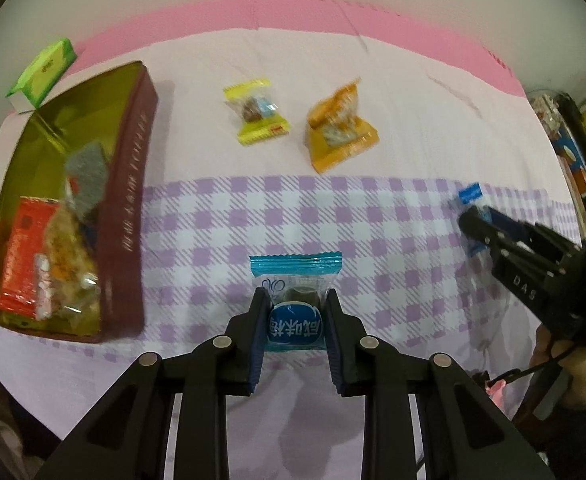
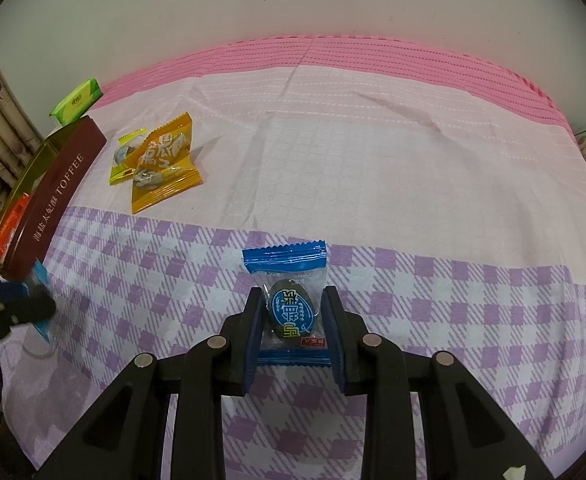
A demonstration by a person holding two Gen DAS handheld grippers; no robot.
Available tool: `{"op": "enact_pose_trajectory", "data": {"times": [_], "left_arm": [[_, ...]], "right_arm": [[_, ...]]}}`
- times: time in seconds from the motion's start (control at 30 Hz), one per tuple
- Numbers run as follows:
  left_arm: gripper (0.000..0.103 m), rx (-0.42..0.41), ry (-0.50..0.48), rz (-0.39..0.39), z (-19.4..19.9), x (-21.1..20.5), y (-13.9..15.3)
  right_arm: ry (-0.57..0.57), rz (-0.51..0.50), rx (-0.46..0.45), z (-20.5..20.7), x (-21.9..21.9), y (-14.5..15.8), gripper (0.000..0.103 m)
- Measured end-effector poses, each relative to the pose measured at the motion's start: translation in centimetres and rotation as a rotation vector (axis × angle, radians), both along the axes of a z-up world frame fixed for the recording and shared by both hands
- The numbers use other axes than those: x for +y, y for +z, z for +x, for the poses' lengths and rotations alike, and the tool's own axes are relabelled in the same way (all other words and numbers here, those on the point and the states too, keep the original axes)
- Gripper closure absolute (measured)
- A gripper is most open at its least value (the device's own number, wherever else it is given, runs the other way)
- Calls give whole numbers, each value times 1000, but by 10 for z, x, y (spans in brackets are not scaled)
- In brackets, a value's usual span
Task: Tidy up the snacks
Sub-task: 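Carry the teal-wrapped candy with the left gripper over the gold tin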
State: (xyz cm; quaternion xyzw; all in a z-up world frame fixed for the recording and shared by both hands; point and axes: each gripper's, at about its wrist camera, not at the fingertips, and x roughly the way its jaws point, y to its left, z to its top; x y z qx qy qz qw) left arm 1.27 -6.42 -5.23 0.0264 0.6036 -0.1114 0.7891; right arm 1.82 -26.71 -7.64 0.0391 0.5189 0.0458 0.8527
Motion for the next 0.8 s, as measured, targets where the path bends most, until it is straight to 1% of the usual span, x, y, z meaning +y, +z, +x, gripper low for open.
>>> {"op": "enact_pose_trajectory", "data": {"times": [0.13, 0.17, 0.27, 0.4, 0.57, 0.8], "left_arm": [[76, -26, 30, 5, 13, 13, 14], [76, -32, 37, 7, 16, 22, 23], [76, -57, 69, 16, 25, 35, 31], [76, -85, 116, 36, 34, 64, 42], [76, -105, 173, 63, 44, 94, 48], [76, -111, 220, 106, 53, 123, 46]], "right_arm": [[0, -2, 0, 0, 0, 0, 75], [0, -2, 0, 0, 0, 0, 75], [-4, -2, 0, 0, 0, 0, 75], [-3, -3, 0, 0, 0, -1, 75], [-8, -5, -1, 0, 1, -1, 75], [-8, -7, -1, 0, 1, -1, 75]]}}
